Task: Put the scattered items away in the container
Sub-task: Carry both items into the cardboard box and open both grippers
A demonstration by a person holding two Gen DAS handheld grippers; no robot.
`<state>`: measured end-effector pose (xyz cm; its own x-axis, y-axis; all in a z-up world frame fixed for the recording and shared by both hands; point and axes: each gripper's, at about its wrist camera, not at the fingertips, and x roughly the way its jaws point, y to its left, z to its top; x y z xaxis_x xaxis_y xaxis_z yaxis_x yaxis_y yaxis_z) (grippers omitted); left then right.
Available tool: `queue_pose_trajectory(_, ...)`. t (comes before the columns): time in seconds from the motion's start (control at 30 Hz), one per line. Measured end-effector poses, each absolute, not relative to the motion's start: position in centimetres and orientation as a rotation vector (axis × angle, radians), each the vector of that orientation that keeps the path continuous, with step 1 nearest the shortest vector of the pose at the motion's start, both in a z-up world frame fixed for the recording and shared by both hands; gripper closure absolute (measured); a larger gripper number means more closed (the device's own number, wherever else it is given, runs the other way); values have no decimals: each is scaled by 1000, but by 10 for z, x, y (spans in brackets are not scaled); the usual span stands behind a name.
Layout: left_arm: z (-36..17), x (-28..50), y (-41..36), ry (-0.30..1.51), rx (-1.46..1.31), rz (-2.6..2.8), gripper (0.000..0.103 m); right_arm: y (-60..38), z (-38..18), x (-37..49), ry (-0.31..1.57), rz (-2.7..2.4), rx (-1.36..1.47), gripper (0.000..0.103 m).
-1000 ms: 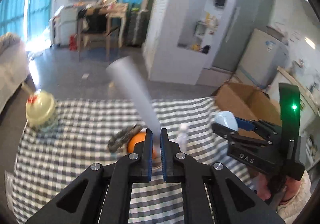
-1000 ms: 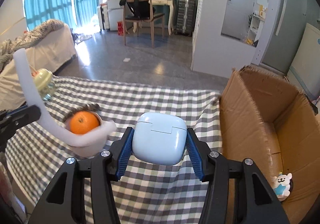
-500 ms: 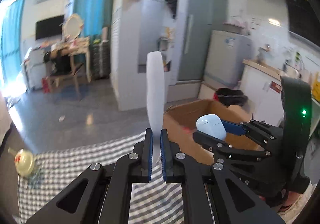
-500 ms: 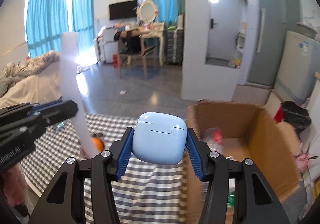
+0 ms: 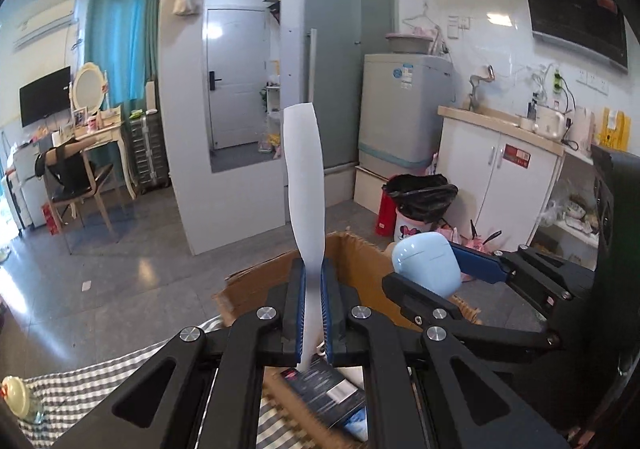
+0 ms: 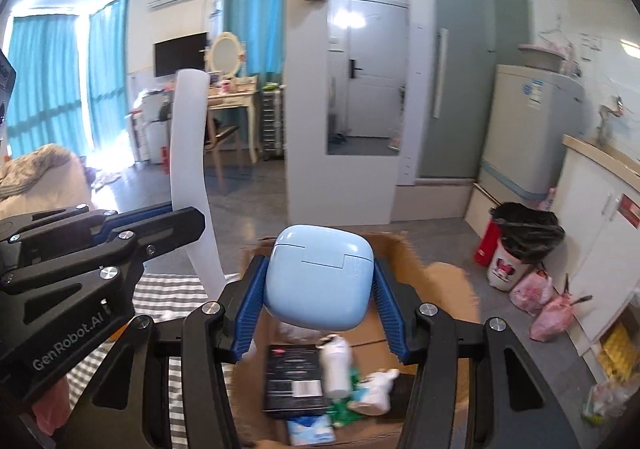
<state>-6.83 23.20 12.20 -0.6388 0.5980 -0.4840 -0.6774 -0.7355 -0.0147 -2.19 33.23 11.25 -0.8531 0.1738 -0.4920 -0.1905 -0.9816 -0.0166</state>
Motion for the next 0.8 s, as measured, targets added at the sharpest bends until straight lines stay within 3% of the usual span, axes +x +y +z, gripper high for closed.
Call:
queue_pose_trajectory(0.3, 74, -79, 299, 325, -726, 2290, 96, 391, 58, -38, 175, 2738, -952, 52)
queue_pose_trajectory(0.6, 20, -105, 314, 392, -919, 2326, 95, 409, 9, -55, 197, 2681, -1096, 52)
queue_pose_trajectory(0.73, 7, -109, 310, 407, -937, 2373, 83, 408, -5, -61, 213, 2668, -1141, 52)
queue_pose_trajectory(0.77, 5, -109, 305, 413, -938, 2382, 76, 408, -6, -61, 209, 2665, -1143, 51)
queue_pose_trajectory(0.8, 4, -108, 304, 417, -939, 2391, 59, 409, -8, -62, 208, 2663, -1145, 51)
